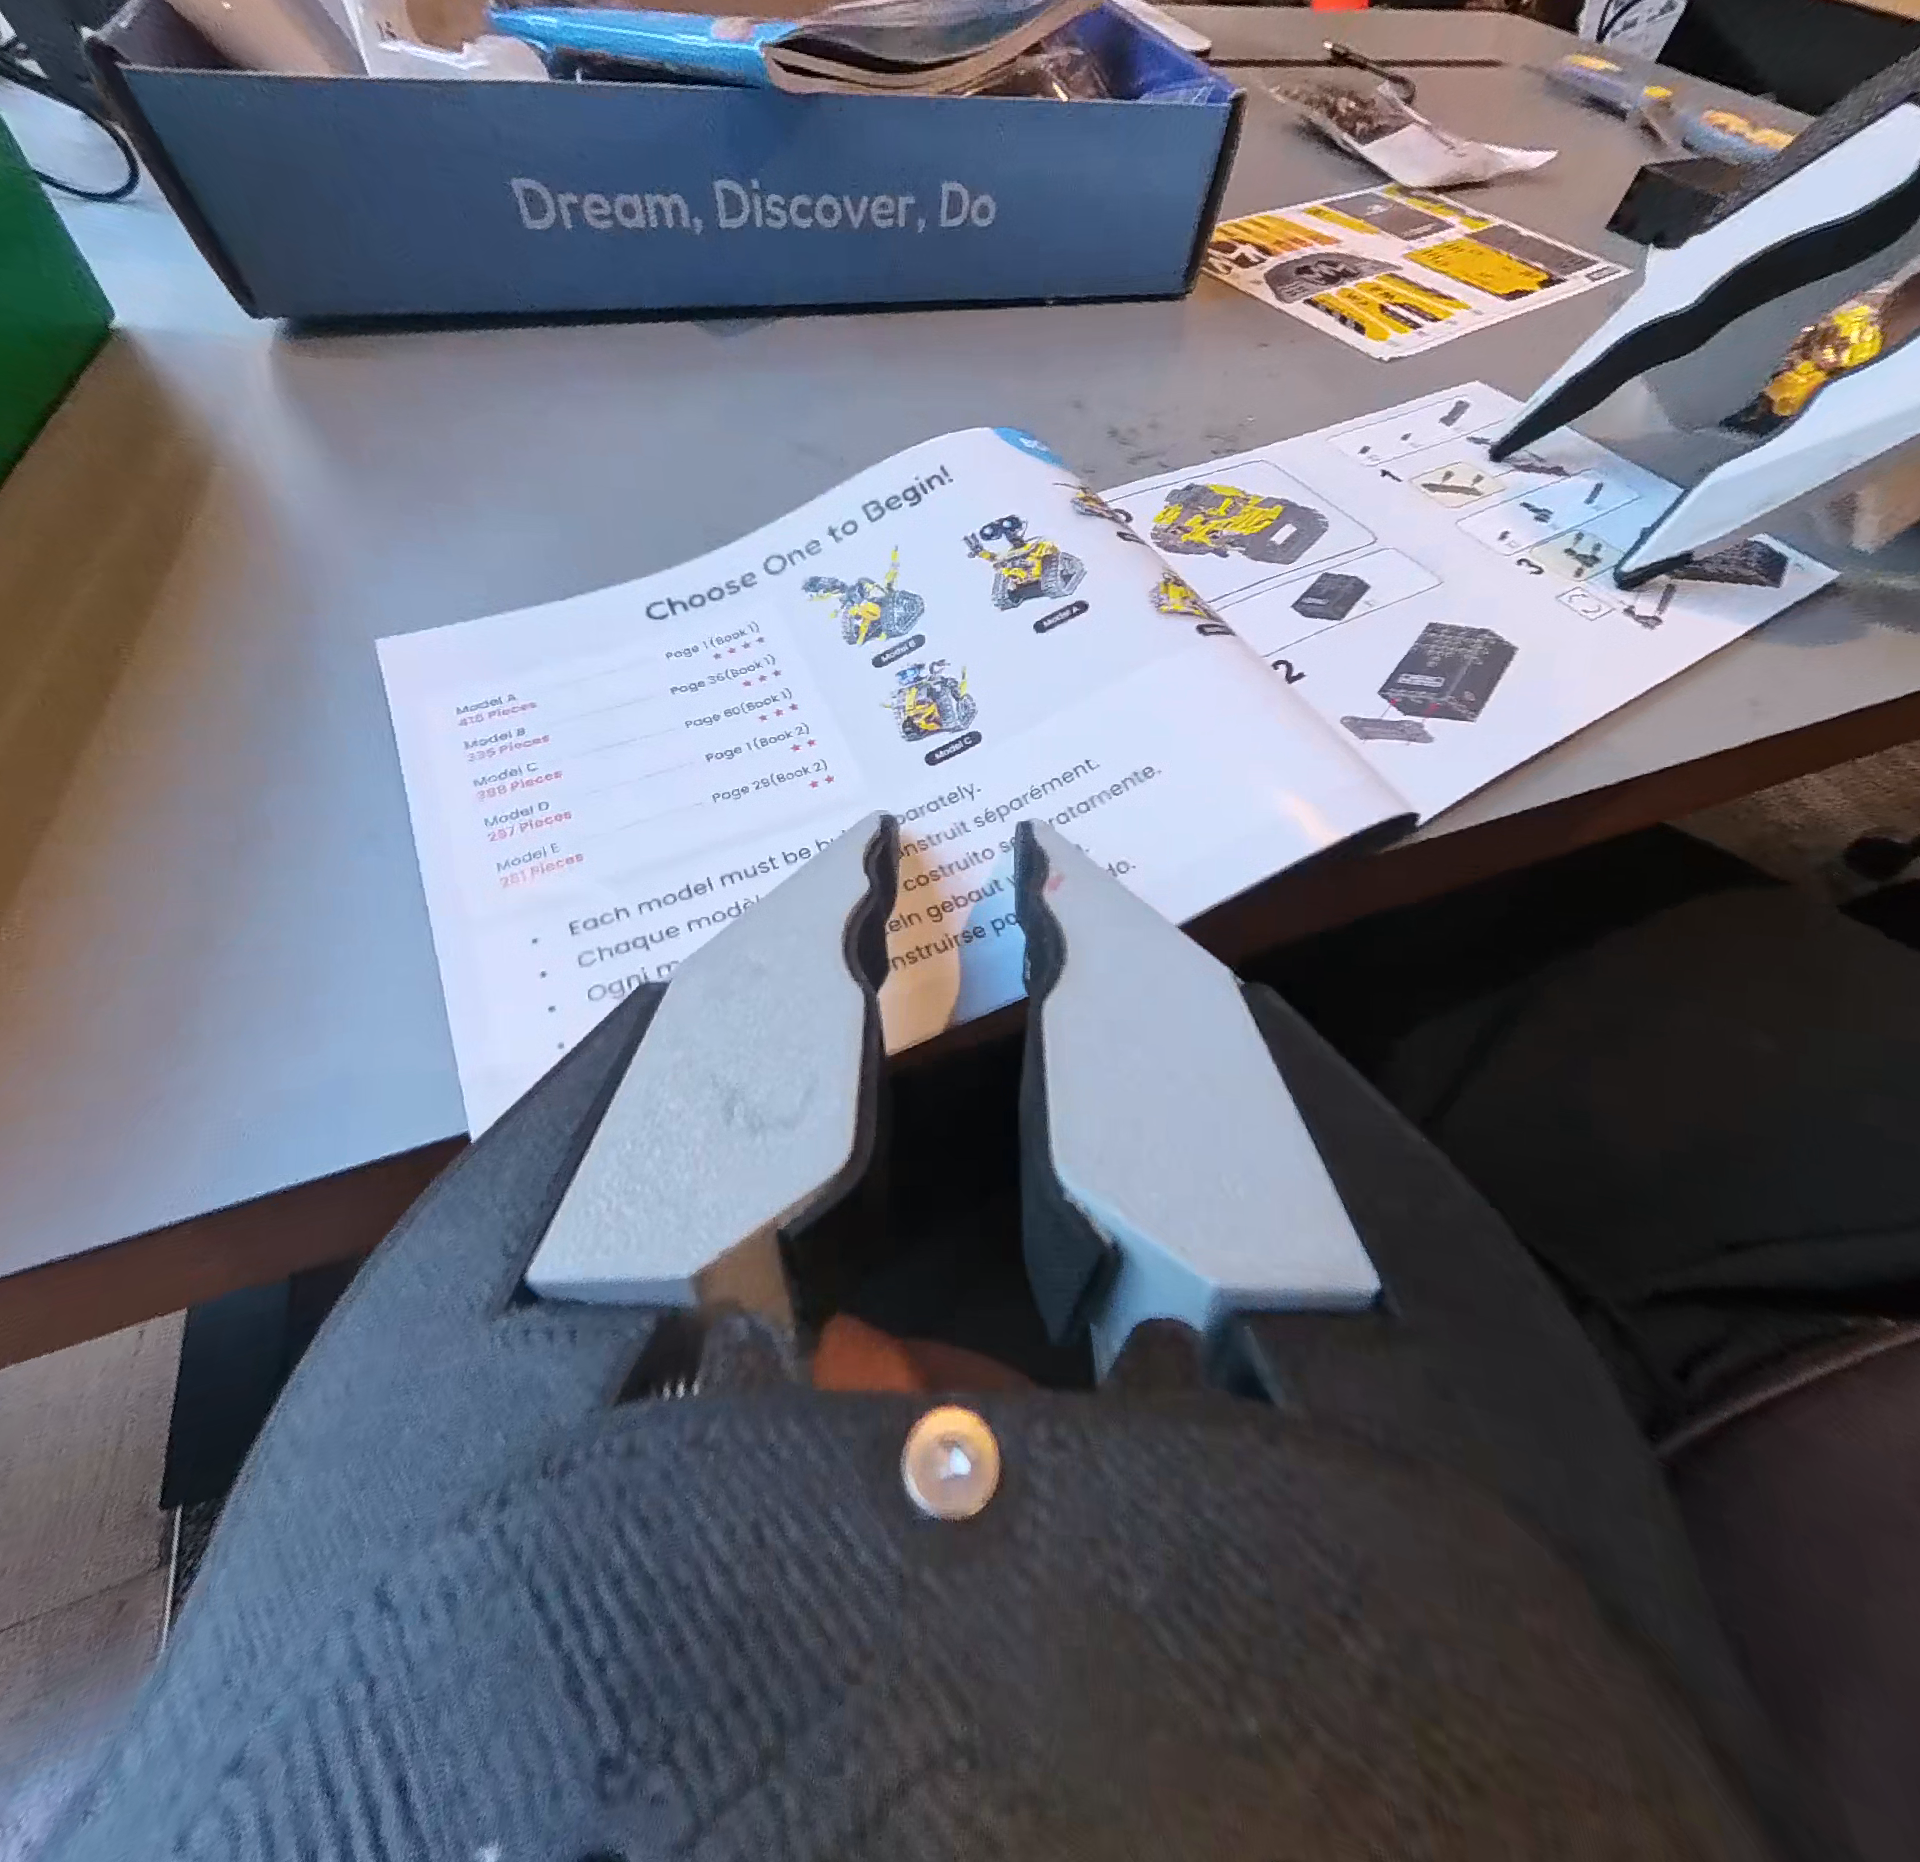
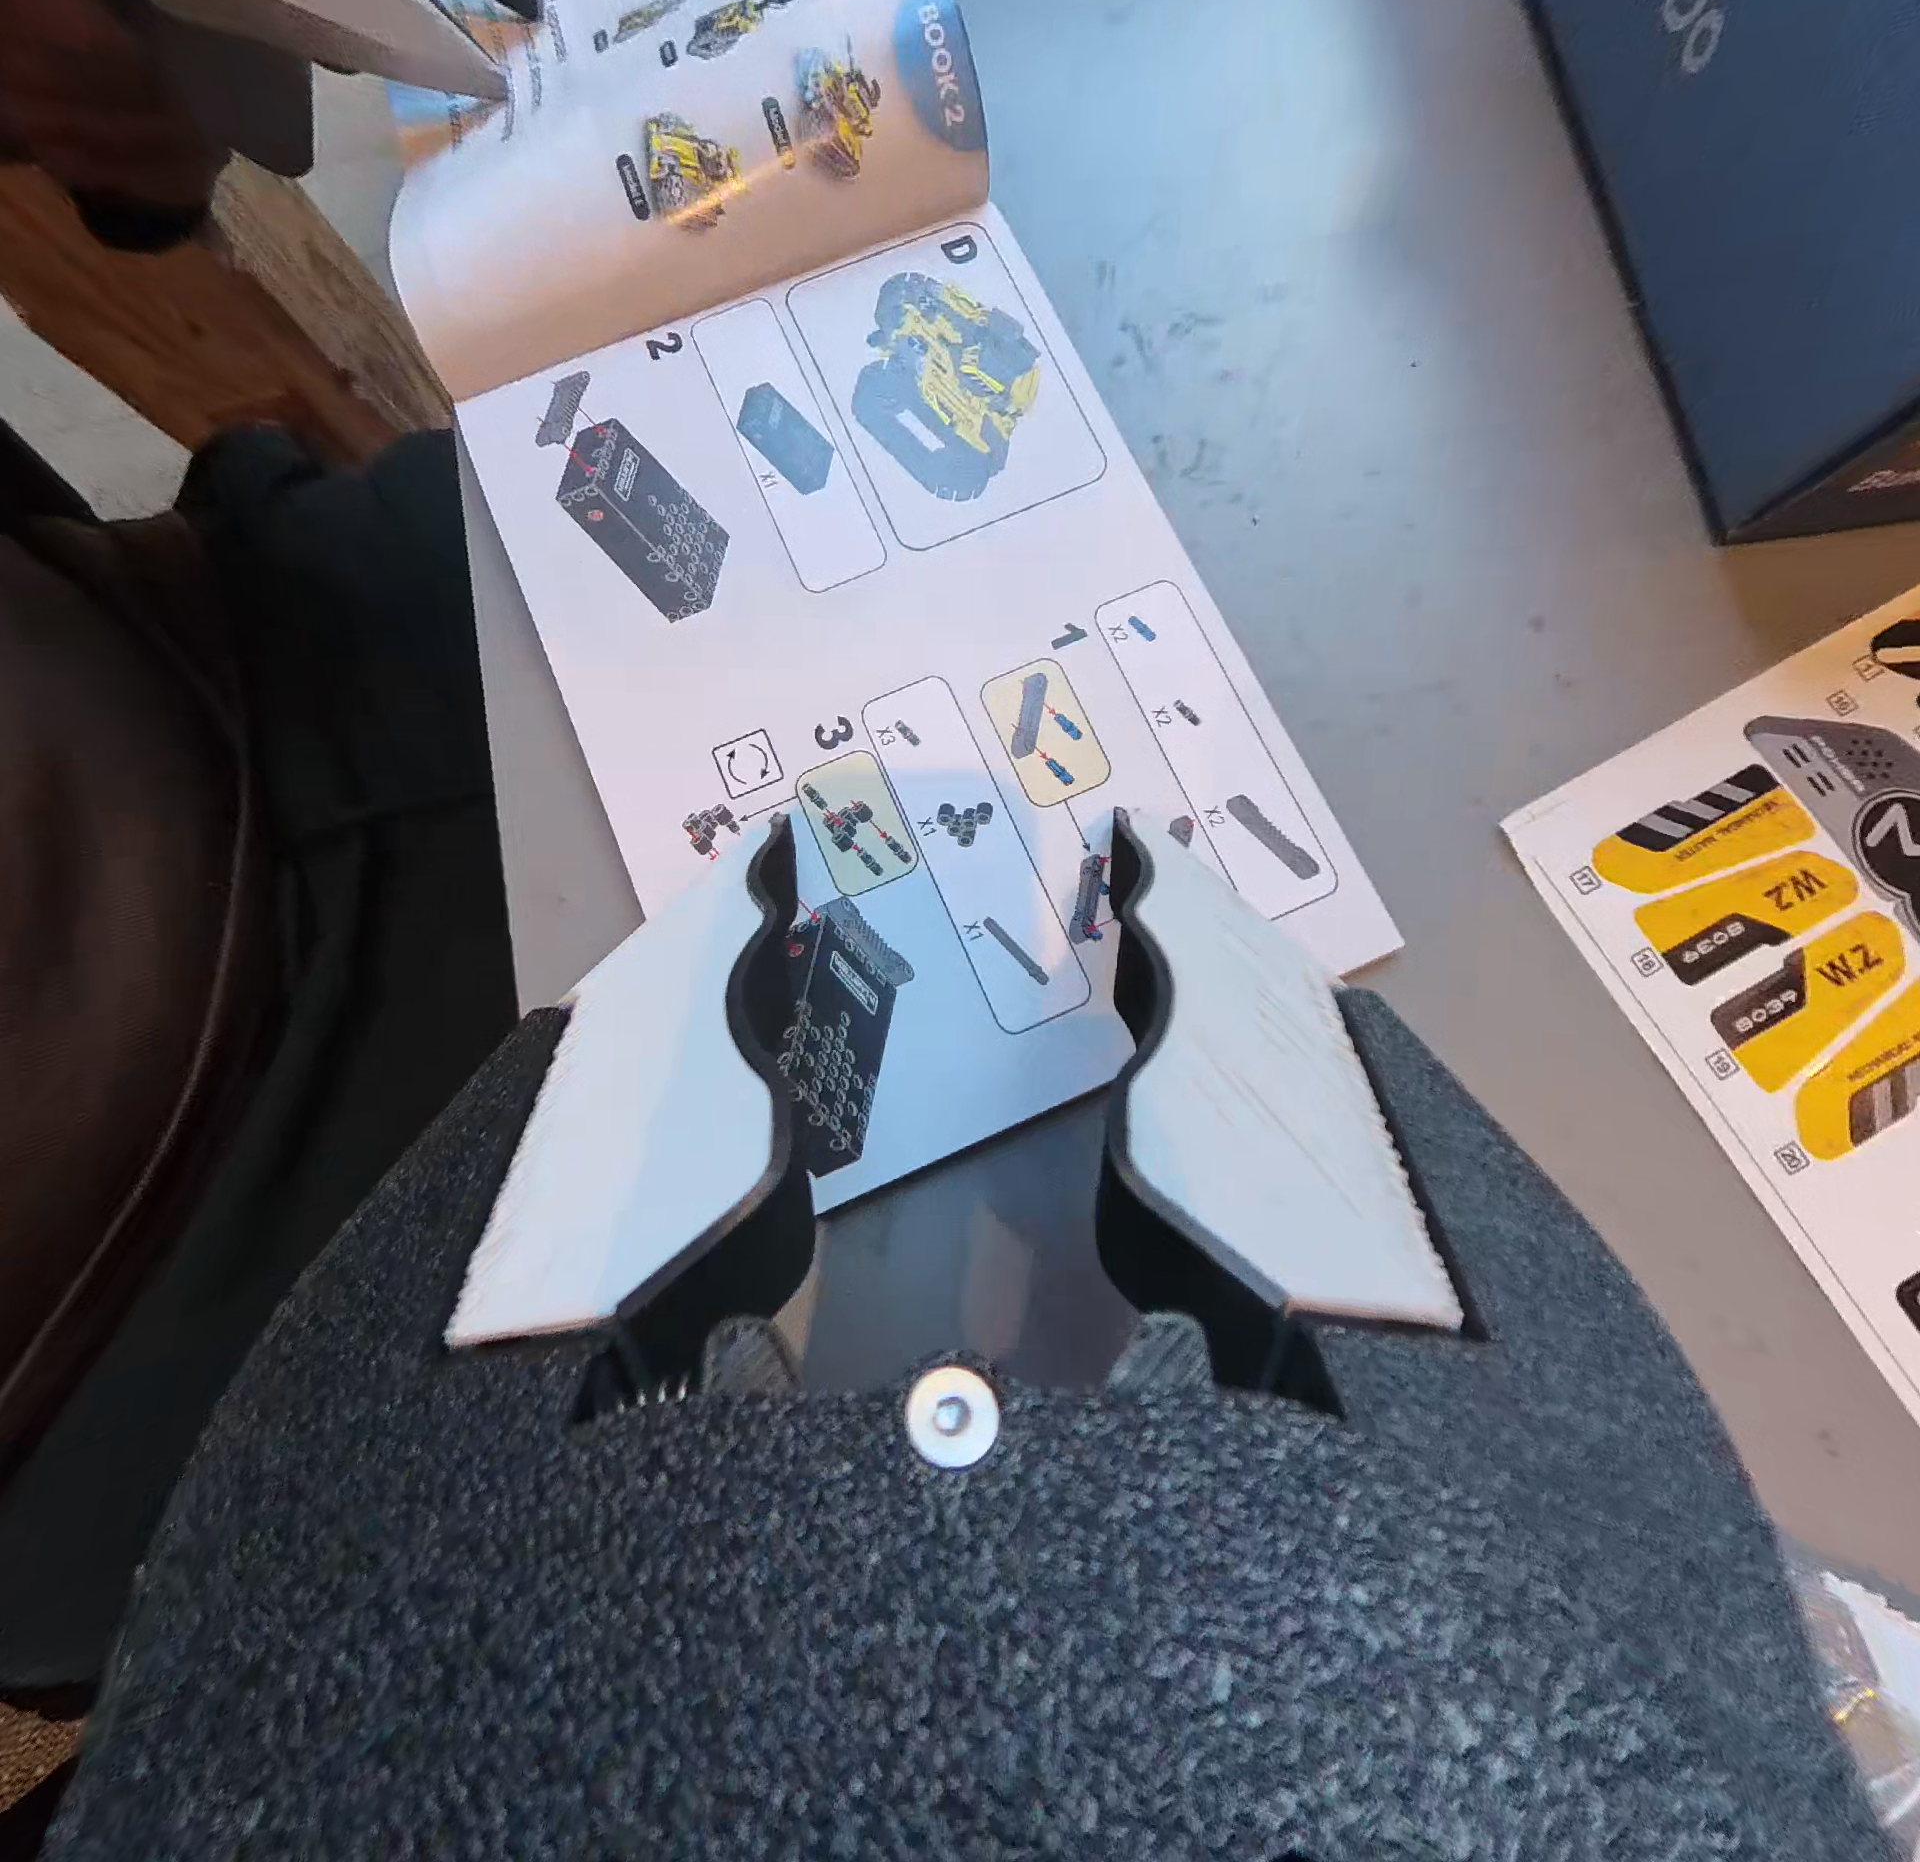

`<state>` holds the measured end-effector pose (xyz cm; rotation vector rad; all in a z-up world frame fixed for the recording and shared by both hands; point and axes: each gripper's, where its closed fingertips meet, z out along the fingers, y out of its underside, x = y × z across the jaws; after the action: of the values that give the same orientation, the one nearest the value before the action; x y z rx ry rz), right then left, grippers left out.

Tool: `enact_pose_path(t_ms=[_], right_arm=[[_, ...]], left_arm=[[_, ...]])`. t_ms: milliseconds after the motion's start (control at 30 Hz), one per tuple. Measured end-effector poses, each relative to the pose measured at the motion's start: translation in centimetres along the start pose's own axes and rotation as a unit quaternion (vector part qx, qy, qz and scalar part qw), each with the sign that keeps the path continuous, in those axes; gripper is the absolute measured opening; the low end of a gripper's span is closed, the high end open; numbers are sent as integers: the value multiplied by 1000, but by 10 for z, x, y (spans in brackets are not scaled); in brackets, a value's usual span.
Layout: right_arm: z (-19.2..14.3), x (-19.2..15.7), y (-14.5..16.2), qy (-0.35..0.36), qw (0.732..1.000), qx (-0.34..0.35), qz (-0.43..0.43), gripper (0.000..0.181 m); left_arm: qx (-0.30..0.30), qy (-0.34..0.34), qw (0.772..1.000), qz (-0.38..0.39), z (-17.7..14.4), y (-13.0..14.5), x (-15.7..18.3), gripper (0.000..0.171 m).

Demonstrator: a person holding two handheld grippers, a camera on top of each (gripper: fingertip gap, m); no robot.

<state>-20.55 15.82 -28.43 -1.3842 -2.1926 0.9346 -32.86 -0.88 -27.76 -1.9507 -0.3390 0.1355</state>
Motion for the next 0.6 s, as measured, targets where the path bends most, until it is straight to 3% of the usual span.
enact_pose_path(t_ms=[133, 300, 467, 600], right_arm=[[5, -6, -5, 1, 1000, 5, -8, 55], [7, -8, -9, 9, 999, 17, -29, 54], [8, -8, -9, 0, 999, 19, -26, 53], [8, -9, -9, -9, 1000, 19, -22, 52]], left_arm=[[7, -14, 1000, 4, -4, -6, -4, 22], [27, -25, 999, 19, -10, -32, -8, 25], [19, 1, 998, 57, -3, -70, -6, 36], [-13, 20, 997, 73, 23, -115, -20, 57]])
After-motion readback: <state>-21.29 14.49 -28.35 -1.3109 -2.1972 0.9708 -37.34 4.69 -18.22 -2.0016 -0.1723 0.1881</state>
